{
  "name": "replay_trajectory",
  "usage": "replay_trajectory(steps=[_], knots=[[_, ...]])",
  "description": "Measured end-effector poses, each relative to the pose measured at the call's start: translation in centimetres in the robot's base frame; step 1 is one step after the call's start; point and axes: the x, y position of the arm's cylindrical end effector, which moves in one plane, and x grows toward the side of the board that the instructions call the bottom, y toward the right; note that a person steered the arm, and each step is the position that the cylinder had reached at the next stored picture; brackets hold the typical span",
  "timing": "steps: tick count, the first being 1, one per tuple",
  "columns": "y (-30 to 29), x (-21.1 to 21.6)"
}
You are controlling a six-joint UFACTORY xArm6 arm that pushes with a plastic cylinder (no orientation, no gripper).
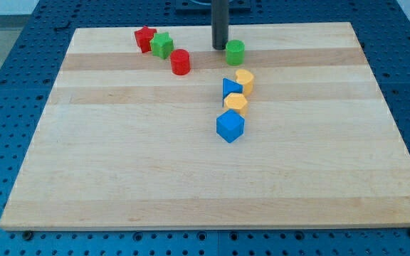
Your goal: Push green circle closer to yellow heart
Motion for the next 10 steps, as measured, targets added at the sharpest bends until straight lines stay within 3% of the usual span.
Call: replay_trajectory(steps=[3, 8, 10], knots=[[2.0, 3.7], [2.0, 4.5], [-1.0, 3.1]])
